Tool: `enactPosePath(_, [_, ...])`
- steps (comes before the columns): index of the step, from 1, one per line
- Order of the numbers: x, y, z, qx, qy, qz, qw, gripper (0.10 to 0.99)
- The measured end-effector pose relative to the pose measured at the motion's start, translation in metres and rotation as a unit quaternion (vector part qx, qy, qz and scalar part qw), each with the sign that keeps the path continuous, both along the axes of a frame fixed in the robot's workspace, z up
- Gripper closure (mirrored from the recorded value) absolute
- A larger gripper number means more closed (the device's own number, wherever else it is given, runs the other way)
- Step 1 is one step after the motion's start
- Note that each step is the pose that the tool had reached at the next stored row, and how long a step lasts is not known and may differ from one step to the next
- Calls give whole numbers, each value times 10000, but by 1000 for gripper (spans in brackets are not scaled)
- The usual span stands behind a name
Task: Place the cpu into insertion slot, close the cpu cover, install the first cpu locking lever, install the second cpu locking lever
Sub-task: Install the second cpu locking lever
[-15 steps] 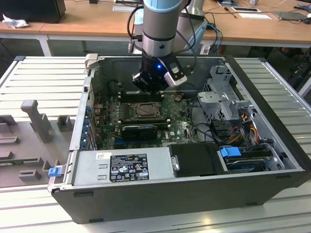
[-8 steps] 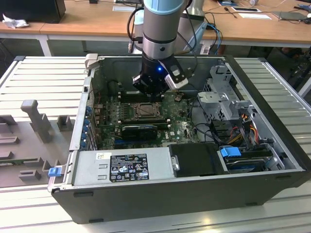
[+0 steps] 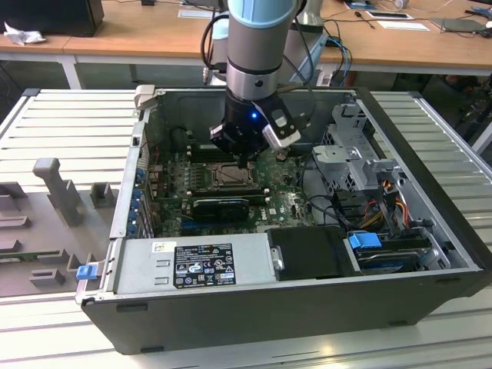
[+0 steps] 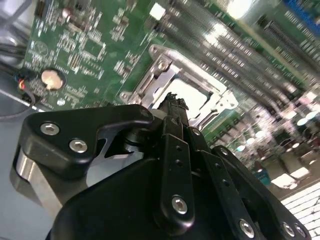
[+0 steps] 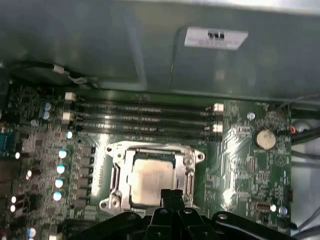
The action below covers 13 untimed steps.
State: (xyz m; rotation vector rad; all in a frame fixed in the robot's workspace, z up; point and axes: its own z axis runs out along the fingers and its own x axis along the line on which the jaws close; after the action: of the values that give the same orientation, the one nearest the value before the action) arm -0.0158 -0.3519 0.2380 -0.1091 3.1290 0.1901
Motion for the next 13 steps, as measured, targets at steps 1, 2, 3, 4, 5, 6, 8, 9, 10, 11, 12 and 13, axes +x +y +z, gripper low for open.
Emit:
enactPosePath(1, [0,-47,-8,0,9,0,10000,980])
enactPosePath(2, [0,-75,-16,0,31,0,10000,980])
enactPosePath(3, [0,-114,-30,0,76,2,10000,980])
enactPosePath(4, [0,-146,-45,5,104,4,9999,980])
enactPosePath(5, [-1,-171,-51,10,108,4,9999,980])
enactPosePath(6, [-1,-196,-54,15,108,4,9999,980])
enactPosePath(8, [-14,-231,-56,41,109,3,9999,980])
enactPosePath(9, [-24,-241,-56,67,108,4,9999,980])
enactPosePath(10, [-42,-251,-57,81,109,4,9999,980])
enactPosePath(11, [-66,-262,-57,90,109,5,9999,980])
enactPosePath(12, [-97,-272,-58,96,108,6,9999,980])
enactPosePath(13, [-132,-278,-59,98,109,5,9999,980])
